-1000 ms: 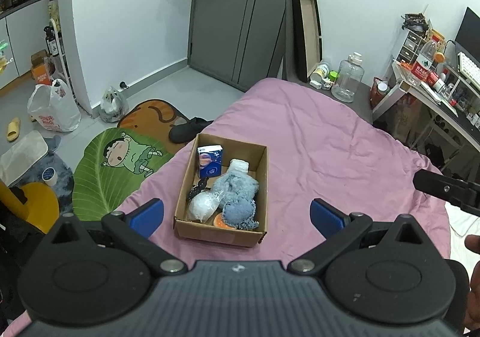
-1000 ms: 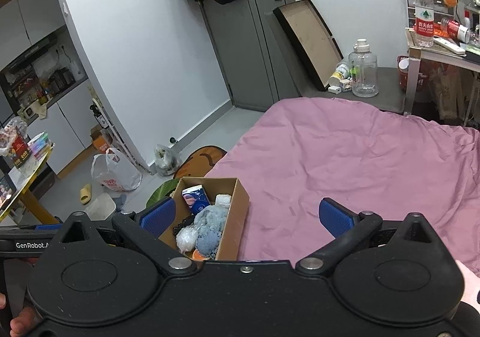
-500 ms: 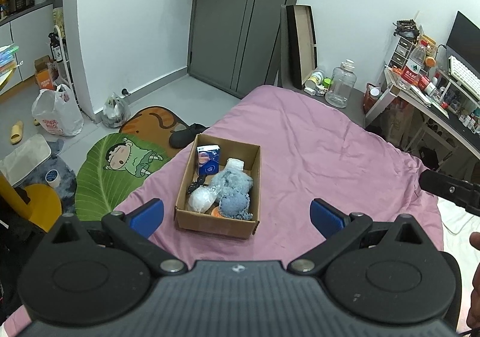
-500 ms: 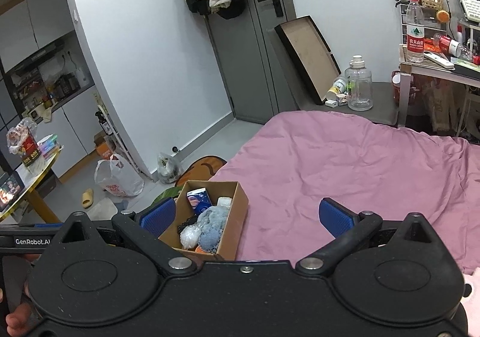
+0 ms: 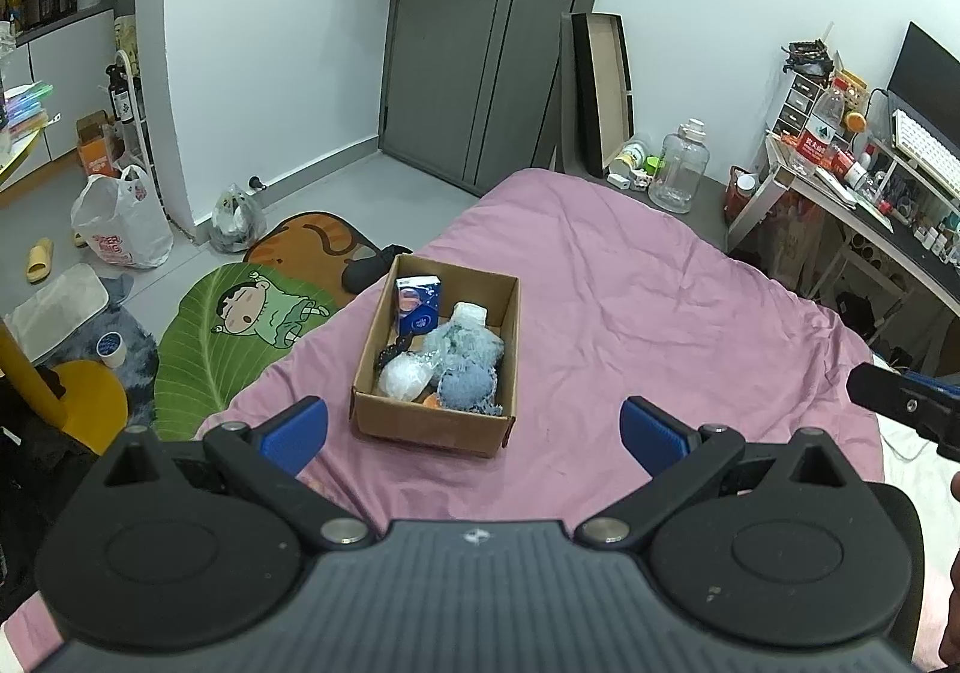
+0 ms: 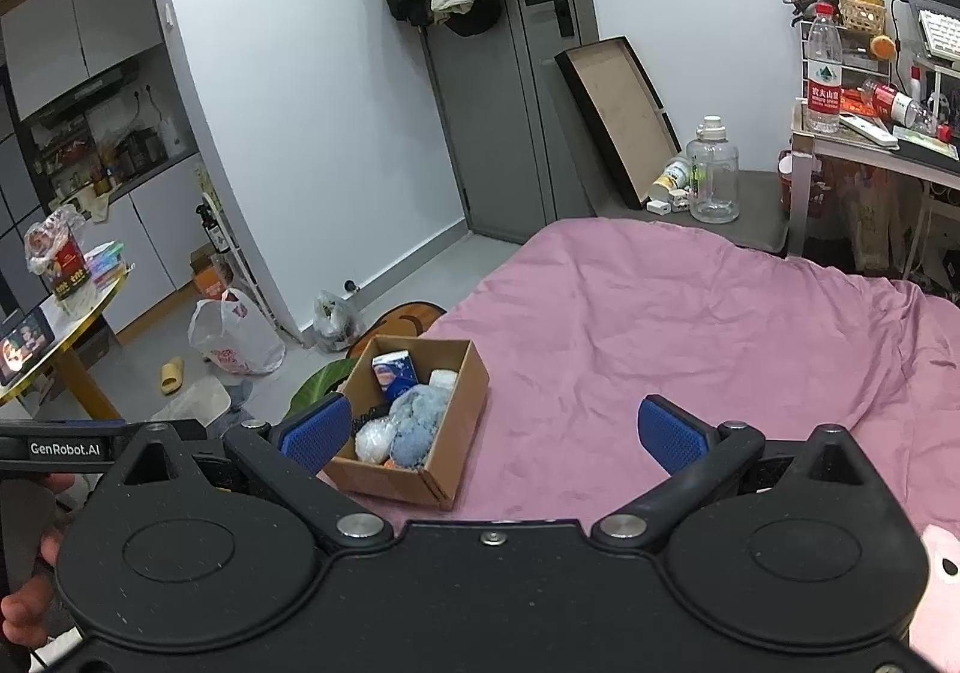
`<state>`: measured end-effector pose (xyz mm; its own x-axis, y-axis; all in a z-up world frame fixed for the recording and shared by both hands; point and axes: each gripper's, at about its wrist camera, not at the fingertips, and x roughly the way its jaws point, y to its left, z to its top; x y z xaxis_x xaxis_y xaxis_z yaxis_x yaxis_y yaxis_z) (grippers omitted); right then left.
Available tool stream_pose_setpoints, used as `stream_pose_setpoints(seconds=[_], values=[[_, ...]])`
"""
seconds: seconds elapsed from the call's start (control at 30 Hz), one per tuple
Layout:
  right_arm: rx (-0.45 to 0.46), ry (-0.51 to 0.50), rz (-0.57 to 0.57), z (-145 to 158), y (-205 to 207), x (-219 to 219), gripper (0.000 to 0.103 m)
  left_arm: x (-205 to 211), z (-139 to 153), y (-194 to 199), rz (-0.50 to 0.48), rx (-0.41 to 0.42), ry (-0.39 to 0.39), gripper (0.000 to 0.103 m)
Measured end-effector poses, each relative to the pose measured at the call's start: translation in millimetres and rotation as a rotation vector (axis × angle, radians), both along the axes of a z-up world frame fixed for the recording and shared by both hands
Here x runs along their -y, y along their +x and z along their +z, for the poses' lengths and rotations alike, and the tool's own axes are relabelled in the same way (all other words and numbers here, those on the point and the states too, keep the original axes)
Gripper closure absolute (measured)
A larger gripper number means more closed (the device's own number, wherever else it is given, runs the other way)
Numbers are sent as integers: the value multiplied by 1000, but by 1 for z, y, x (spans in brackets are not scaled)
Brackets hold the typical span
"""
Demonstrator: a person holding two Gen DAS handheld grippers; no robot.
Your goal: Organize soft objects
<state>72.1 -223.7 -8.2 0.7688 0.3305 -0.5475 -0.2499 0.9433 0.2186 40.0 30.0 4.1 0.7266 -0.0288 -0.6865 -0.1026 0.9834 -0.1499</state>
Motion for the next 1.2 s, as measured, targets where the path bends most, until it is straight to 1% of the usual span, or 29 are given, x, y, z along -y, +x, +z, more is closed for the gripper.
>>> stream_pose_setpoints(seconds=[0.37,0.77,1.2], values=[[-10,-6,2,-4,-12,5,0,4,-3,-8,-1,-5,9,0],[-8,-11,20,-5,-13,4,0,0,-5,-16,2,-4,12,0],[-13,-22,24,-5,-14,1,0,6,-7,-18,-7,-14,15,0]])
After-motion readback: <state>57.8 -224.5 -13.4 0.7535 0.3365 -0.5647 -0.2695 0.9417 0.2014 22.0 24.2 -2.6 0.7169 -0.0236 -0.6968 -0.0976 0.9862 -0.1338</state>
